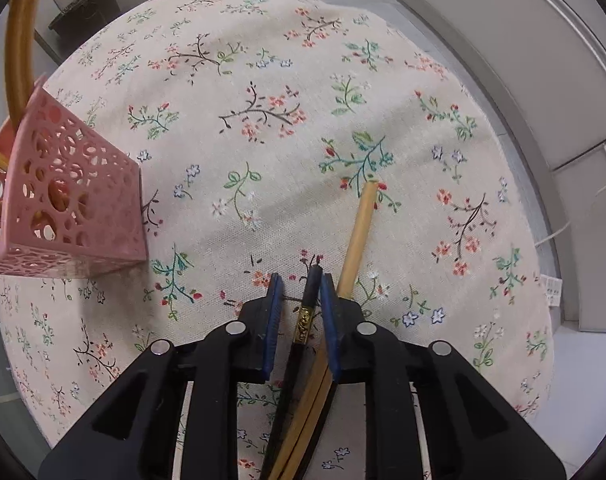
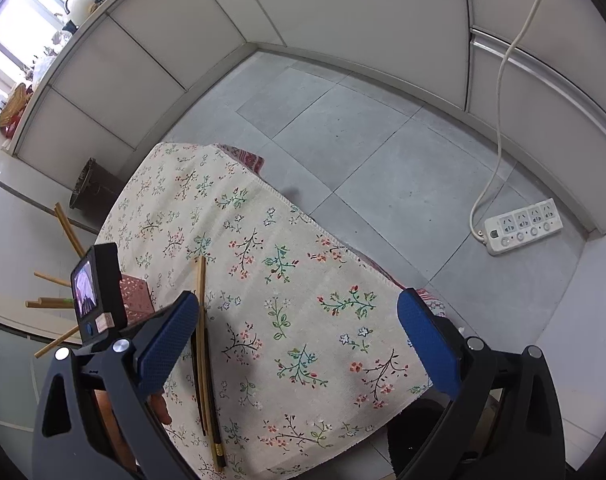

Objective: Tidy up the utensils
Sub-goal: 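Grasp a chopstick with the left tool while the right tool grasps another, then lift both chopsticks upright and carry them toward the pink holder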

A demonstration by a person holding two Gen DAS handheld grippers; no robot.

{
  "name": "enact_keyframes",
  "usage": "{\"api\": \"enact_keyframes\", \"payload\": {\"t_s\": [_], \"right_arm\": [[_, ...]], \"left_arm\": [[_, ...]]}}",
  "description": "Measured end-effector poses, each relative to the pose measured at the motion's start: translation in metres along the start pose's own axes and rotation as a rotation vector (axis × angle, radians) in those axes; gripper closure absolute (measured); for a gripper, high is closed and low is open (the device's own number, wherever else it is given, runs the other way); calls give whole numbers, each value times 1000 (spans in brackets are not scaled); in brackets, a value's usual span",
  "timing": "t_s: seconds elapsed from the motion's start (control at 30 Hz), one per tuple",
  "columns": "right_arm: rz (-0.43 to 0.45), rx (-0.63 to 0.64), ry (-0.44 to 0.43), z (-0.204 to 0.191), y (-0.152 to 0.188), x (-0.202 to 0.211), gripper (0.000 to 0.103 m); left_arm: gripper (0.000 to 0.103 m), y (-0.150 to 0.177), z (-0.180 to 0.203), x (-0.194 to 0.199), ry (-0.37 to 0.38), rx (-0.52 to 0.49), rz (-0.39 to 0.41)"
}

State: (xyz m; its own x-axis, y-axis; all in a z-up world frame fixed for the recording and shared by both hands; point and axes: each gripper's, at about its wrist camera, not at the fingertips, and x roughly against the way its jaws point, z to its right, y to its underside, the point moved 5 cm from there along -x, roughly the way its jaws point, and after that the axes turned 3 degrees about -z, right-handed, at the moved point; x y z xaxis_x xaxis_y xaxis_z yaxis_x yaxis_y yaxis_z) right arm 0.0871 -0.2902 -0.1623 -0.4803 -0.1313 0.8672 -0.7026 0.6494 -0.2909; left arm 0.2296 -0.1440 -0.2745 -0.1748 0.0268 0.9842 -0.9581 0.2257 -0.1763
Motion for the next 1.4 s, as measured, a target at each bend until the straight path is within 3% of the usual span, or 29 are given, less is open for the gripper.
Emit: {"api": "enact_keyframes", "payload": {"t_s": [0.07, 0.33, 0.57, 0.73, 0.83, 0.97, 1.03, 1.1, 1.13, 1.17, 1.27, 1.3, 1.4], "right_arm": [[-2, -10, 3, 3, -1, -1, 6], [-21, -10, 55, -4, -5, -22, 6], [-77, 183, 104, -71, -2, -79, 6], [-147, 300, 152, -110, 8, -129, 7], [-190, 296, 126, -127, 10, -152, 23], [-244, 295, 129, -142, 16, -178, 35], [-273, 289, 130, -146, 20, -189, 36], [-245, 303, 157, -152, 21, -191, 37], [-243, 310, 163, -156, 23, -192, 42], [-236, 314, 164, -159, 24, -192, 59], [-208, 322, 189, -163, 25, -192, 88], [-215, 305, 170, -163, 26, -193, 93], [-201, 265, 121, -164, 25, -189, 95]], "left_arm": [[95, 2, 3, 0, -4, -9, 7], [97, 36, -4, 8, 13, -15, 68], [97, 85, -24, 74, 14, -54, 237], [97, 110, -35, 127, -28, -94, 369], [97, 110, -47, 146, -51, -91, 425], [97, 115, -54, 162, -75, -97, 475], [97, 118, -59, 166, -72, -88, 481], [97, 118, -65, 168, -75, -78, 484], [97, 119, -68, 169, -74, -72, 484], [97, 121, -69, 169, -75, -69, 482], [97, 122, -75, 171, -77, -58, 485], [97, 123, -77, 173, -77, -55, 488], [97, 126, -82, 176, -83, -43, 497]]}}
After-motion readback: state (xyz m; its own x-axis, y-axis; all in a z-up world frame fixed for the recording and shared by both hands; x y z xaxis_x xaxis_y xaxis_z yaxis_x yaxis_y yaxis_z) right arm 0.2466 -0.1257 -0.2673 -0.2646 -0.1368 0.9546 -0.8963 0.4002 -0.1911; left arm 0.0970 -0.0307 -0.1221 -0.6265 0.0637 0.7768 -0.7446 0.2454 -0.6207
